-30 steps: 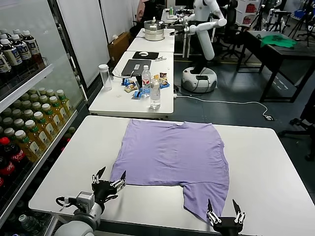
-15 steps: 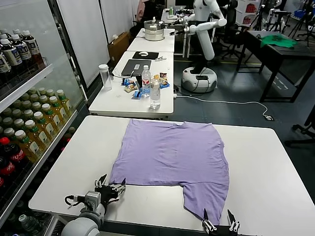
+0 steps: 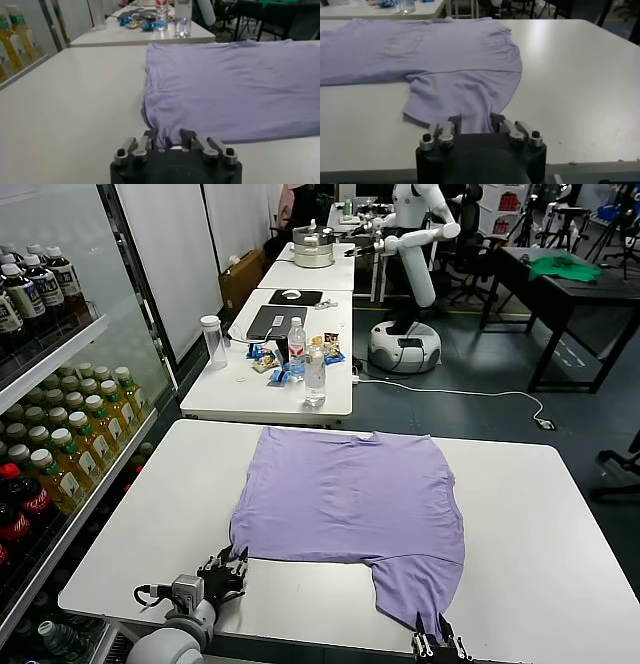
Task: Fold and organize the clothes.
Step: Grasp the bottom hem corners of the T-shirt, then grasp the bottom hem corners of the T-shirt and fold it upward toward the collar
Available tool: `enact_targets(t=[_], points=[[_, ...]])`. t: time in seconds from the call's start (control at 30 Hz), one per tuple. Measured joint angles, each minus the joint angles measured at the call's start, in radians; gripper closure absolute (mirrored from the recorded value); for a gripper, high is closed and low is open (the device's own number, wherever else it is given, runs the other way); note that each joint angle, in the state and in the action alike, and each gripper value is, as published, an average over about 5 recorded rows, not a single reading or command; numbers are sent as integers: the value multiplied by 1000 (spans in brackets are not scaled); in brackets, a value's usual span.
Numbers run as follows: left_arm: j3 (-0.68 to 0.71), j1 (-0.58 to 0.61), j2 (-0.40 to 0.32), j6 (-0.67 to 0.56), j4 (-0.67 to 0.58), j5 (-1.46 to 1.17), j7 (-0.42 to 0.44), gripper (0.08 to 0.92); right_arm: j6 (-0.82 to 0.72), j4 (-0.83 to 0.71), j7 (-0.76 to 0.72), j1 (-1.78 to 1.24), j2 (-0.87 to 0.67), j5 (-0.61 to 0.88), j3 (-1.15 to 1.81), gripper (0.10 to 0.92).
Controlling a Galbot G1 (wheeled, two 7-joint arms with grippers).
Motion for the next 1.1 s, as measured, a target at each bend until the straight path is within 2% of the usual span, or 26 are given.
enact_targets(t=[0.13, 0.23, 0.67, 1.1], points=[[-8, 7, 1, -4, -11, -42, -3, 839, 9, 31, -11, -2, -10, 9, 12, 899], [-15, 15, 5, -13, -27, -71, -2, 895, 13, 63, -20, -1, -20, 17, 29, 908], [-41, 12, 54, -42, -110, -186, 2, 906, 6, 132, -43, 69, -75, 78, 140, 908], [-6, -105, 102, -48, -54, -264, 15, 906, -42, 10, -43, 286, -164, 152, 186, 908]])
